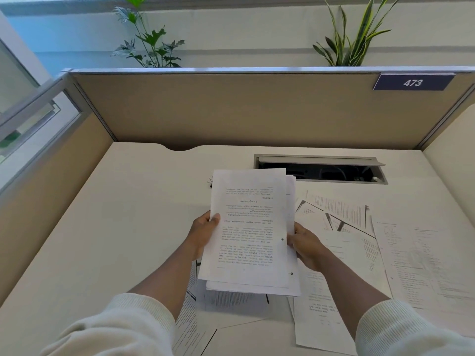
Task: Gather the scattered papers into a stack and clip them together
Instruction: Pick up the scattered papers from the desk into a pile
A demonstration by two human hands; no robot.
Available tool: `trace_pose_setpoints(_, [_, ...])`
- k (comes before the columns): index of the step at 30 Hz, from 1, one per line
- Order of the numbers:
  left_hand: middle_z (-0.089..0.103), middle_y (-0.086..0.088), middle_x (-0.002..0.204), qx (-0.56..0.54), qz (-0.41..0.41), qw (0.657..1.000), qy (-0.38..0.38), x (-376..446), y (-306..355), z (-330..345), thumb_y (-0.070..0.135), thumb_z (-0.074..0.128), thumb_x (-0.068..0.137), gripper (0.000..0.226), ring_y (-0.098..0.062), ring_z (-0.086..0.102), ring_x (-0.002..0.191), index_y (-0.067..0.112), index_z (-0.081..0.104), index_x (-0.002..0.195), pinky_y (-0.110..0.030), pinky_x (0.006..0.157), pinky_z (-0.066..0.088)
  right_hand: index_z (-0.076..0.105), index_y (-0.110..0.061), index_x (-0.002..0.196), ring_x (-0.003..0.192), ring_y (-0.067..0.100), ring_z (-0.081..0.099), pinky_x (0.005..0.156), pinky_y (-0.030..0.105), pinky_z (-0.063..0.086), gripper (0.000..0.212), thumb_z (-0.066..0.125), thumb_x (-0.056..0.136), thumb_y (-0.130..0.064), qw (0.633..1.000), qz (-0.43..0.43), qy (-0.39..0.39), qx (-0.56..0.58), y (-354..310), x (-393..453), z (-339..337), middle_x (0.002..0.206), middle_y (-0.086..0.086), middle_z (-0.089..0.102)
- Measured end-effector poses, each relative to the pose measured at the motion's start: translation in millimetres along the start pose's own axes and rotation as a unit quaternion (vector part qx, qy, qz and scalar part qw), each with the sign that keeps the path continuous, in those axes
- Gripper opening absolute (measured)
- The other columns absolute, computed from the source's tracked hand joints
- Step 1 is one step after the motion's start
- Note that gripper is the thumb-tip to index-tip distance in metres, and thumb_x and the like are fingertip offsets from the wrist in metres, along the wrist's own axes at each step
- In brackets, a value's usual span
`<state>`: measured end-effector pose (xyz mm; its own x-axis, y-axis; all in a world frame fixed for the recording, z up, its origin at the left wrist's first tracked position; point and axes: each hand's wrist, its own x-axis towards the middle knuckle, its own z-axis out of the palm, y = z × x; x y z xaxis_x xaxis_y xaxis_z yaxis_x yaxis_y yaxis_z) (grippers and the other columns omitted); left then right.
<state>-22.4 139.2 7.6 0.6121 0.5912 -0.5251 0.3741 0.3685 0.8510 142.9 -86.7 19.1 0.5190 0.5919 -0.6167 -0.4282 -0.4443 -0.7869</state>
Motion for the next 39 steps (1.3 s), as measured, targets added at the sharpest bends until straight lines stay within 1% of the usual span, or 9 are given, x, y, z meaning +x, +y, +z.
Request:
trace_pose_setpoints(11, [0.073,-0.006,0.112,0.015,0.008,1.000,0.026,1.6,2.0,-4.8,0.025,0.049,0.103,0.026,-0.026,0.069,0.102,0.017,0.068,0.119,-0.040,0.088,0.057,0.056,-0.022,0.126,0.107,0.027,0.064,0.094,0.048,0.053,0.035,0.052,0.096,-0.005,0.999,0.013,0.050,-0.001,1.6,1.1,-1.4,0.121,0.002,0.066])
trace_pose_setpoints(14, [0.071,-0.004,0.115,0.088,0.038,0.994,0.056,5.3,11.6,-16.2,0.025,0.050,0.102,0.028,-0.021,0.067,0.097,0.014,0.065,0.122,-0.027,0.078,0.055,0.056,-0.023,0.124,0.106,0.026,0.063,0.093,0.045,0.053,0.035,0.047,0.096,-0.003,0.997,0.015,0.059,-0.048,1.2,0.7,-3.7,0.119,0.003,0.064])
trace_pose_setpoints(17, [0.071,-0.007,0.115,0.194,0.091,0.975,0.064,12.8,32.2,-31.0,0.023,0.048,0.102,0.021,-0.024,0.066,0.101,0.020,0.065,0.114,-0.034,0.085,0.052,0.056,-0.020,0.119,0.104,0.027,0.061,0.087,0.040,0.053,0.033,0.045,0.095,0.000,0.994,0.013,0.065,-0.081,1.5,-2.8,-6.7,0.115,0.006,0.063])
trace_pose_setpoints(21, [0.067,-0.011,0.108,0.378,0.112,0.918,0.046,23.3,67.5,-40.7,0.025,0.037,0.103,0.026,-0.033,0.061,0.105,0.022,0.063,0.106,-0.034,0.084,0.042,0.056,-0.017,0.116,0.103,0.029,0.060,0.084,0.038,0.051,0.033,0.042,0.093,0.002,0.991,0.020,0.085,-0.100,4.9,-4.4,-9.0,0.112,0.009,0.062])
trace_pose_setpoints(26, [0.053,-0.002,0.131,0.646,0.150,0.748,0.006,17.7,108.9,-17.6,0.027,0.030,0.104,0.039,-0.026,0.028,0.137,0.033,0.054,0.133,-0.060,0.114,0.007,0.058,-0.014,0.116,0.104,0.030,0.062,0.091,0.044,0.054,0.035,0.043,0.090,0.001,0.990,0.026,0.071,-0.119,8.4,-0.4,-7.2,0.116,0.011,0.065])
trace_pose_setpoints(28, [0.051,0.000,0.129,0.681,0.183,0.708,-0.042,11.2,116.9,-2.3,0.027,0.033,0.103,0.037,-0.024,0.022,0.140,0.035,0.057,0.130,-0.066,0.112,-0.009,0.059,-0.014,0.121,0.105,0.030,0.063,0.094,0.047,0.053,0.038,0.045,0.088,0.000,0.989,0.029,0.052,-0.132,7.7,-0.3,-5.0,0.118,0.011,0.065])
trace_pose_setpoints(31, [0.047,0.000,0.129,0.729,0.217,0.640,-0.112,3.6,116.8,22.6,0.029,0.038,0.102,0.033,-0.025,0.017,0.141,0.038,0.059,0.127,-0.070,0.109,-0.015,0.060,-0.016,0.125,0.106,0.030,0.063,0.096,0.048,0.052,0.041,0.049,0.088,-0.002,0.989,0.034,0.020,-0.140,5.3,-0.7,-0.3,0.120,0.009,0.065])
trace_pose_setpoints(33, [0.046,0.003,0.126,0.733,0.240,0.617,-0.155,-1.3,112.6,40.8,0.031,0.044,0.100,0.031,-0.024,0.018,0.140,0.040,0.060,0.125,-0.069,0.109,-0.013,0.059,-0.017,0.127,0.106,0.029,0.063,0.095,0.046,0.053,0.042,0.051,0.088,-0.002,0.990,0.033,0.005,-0.134,2.0,-1.3,2.9,0.121,0.007,0.066])
trace_pose_setpoints(39, [0.054,0.010,0.124,0.678,0.328,0.619,-0.225,-7.8,96.8,82.0,0.030,0.058,0.095,0.023,-0.019,0.024,0.140,0.037,0.066,0.115,-0.066,0.113,-0.011,0.063,-0.023,0.118,0.099,0.030,0.069,0.085,0.045,0.059,0.031,0.063,0.090,-0.007,0.998,0.031,-0.026,-0.052,-3.1,-5.8,7.8,0.113,0.008,0.070])
